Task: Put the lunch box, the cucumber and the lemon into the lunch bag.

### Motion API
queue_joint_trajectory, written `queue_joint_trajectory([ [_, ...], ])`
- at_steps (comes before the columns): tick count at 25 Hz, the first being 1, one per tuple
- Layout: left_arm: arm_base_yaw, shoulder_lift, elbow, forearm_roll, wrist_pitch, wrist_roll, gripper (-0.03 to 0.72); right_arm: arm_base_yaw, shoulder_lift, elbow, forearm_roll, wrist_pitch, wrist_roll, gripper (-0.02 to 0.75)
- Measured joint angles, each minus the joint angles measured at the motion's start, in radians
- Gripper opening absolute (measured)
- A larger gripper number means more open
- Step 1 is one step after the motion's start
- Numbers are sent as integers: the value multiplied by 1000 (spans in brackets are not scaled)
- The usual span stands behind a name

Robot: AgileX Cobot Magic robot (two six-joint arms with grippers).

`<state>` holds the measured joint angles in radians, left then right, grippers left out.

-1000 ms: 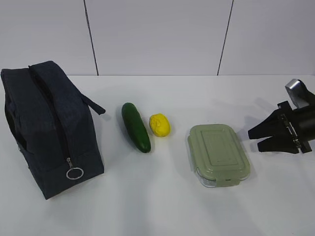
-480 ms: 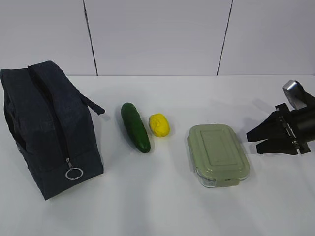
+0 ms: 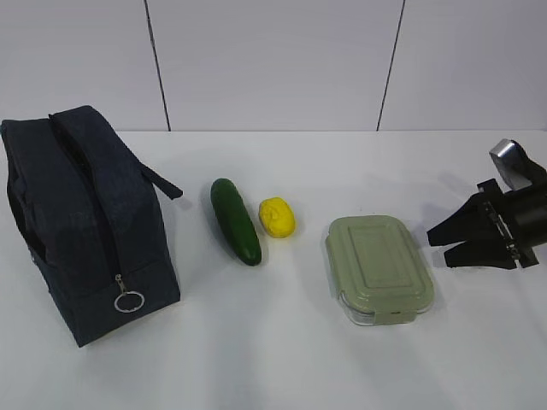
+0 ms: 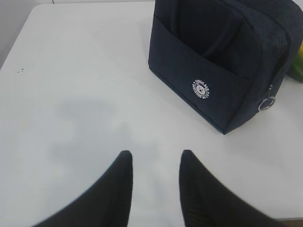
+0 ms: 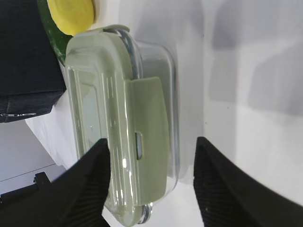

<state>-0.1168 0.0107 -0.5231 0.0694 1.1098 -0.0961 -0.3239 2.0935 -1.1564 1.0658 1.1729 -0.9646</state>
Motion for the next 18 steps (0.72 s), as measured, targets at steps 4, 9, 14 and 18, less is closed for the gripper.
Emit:
queue_joint_trajectory([
  [4,0,0,0,0,0,0,243,29,0,0,4,0,-7,432],
  [9,0,0,0,0,0,0,243,75,0,0,6,0,-47,446],
  [14,0,0,0,0,0,0,243,80,0,0,10,0,-68,458],
  [18,0,0,0,0,0,0,243,80,2,0,10,0,-78,542],
])
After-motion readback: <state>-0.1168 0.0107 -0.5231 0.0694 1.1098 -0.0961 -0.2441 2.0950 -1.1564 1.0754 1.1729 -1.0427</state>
